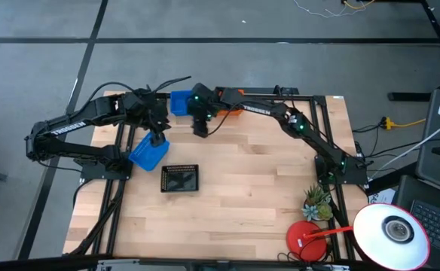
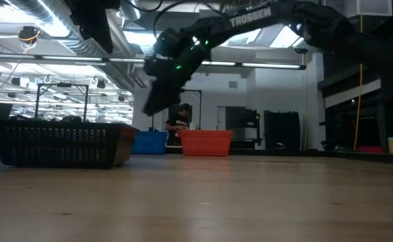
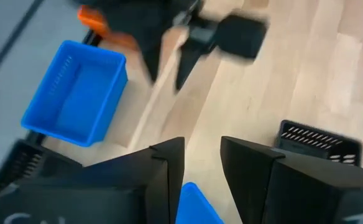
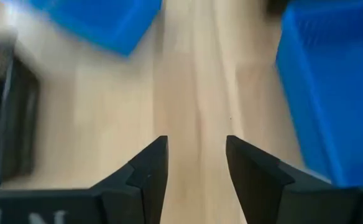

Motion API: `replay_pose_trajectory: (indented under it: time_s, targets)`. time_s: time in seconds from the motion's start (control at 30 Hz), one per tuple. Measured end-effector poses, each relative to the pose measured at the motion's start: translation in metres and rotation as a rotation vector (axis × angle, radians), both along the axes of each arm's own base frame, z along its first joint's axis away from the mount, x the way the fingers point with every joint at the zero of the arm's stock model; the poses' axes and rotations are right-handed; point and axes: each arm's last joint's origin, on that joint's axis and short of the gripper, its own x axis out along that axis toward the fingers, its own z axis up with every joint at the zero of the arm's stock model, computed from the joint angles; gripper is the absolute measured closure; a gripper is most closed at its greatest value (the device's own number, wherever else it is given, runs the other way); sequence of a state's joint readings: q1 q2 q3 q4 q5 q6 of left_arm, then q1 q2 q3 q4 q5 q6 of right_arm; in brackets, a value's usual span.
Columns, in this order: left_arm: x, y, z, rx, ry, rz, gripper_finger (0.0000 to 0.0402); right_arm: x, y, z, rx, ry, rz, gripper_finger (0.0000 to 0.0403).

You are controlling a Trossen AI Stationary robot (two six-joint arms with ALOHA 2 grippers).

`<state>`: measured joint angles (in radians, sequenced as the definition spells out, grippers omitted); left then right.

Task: Stack baskets by color
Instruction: Move the blue basket to the middle of the table

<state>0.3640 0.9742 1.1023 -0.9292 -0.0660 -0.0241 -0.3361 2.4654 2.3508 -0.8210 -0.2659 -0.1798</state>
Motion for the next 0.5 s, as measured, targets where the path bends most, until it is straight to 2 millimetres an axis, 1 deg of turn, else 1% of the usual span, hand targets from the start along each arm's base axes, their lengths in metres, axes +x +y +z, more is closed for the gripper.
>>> replay_pose_trajectory:
  time_s: [0.13,0.17,0.23,0.3,0.37,0.4,0.47,0.5]
  targets:
    - [-0.002,-0.001,-0.002,-0.094,-0.009,0.091,0.0305,-0.025,0.012,0.020,0.027,0.160,0.049,0.0240]
    - [-0.003,-0.002,-0.004,-0.119,0.002,0.112,0.0305,-0.032,0.014,0.021,0.043,0.218,0.059,0.0240]
    - [-0.007,-0.004,-0.007,-0.159,0.048,0.168,0.0305,-0.045,0.020,0.018,0.086,0.352,0.077,0.0240]
    - [-0.010,-0.006,-0.013,-0.168,0.116,0.235,0.0305,-0.058,0.024,0.015,0.132,0.485,0.087,0.0240]
    - [-0.011,-0.009,-0.018,-0.168,0.192,0.277,0.0305,-0.070,0.028,0.017,0.177,0.601,0.087,0.0240]
    - [-0.012,-0.011,-0.020,-0.170,0.222,0.288,0.0305,-0.074,0.029,0.018,0.192,0.638,0.087,0.0240]
    - [-0.013,-0.014,-0.022,-0.178,0.266,0.298,0.0305,-0.074,0.029,0.018,0.192,0.621,0.059,0.0240]
    - [-0.013,-0.015,-0.023,-0.183,0.281,0.300,0.0305,-0.078,0.031,0.020,0.197,0.641,0.047,0.0240]
